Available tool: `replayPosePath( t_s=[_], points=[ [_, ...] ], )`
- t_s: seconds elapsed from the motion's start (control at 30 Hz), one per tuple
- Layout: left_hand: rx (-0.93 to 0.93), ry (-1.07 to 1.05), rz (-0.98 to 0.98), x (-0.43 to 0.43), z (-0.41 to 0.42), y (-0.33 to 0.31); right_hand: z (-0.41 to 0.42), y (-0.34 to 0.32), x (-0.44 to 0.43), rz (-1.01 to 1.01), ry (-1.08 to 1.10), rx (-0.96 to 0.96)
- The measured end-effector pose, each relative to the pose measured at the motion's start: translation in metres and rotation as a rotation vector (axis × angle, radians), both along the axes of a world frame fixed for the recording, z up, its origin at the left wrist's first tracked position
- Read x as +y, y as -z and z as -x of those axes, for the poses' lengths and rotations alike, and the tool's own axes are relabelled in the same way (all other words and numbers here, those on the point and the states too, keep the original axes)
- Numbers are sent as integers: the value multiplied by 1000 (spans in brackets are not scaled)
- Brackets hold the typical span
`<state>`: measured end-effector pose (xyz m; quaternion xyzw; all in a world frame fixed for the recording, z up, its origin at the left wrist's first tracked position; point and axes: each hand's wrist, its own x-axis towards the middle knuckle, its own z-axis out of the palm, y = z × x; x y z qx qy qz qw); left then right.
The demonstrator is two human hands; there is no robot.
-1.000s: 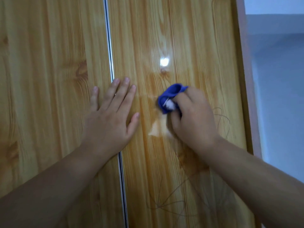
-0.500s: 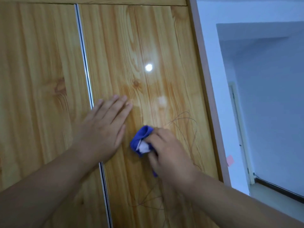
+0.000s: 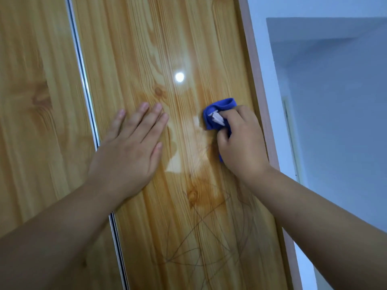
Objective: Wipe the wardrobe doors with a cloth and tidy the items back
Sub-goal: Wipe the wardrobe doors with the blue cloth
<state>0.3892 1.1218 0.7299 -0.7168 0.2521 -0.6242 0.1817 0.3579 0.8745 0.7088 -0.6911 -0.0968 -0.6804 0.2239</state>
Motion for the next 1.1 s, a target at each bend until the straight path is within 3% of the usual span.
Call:
replayPosePath(
  t_s=[0.2,0.37,0.47,0.63,0.97,1.1],
  points=[
    [-12,24,8,-1,-5,-2,-7,53,50,56,-40,4],
    [-31,50,24,-1,-7,-1,-2,154,108,266,-140,37],
    [-40,63,25,0,-7,0,-6,173,113,346,-140,9],
    [-39,55,24,2,-8,-1,-7,130,69,499,-113,-66],
    [-18,71,19,1,-3,2,-16,-54,1,112,81,-146],
    [-19,117,34,1,-4,2,-22,-36,30,-36,87,-157]
  ],
)
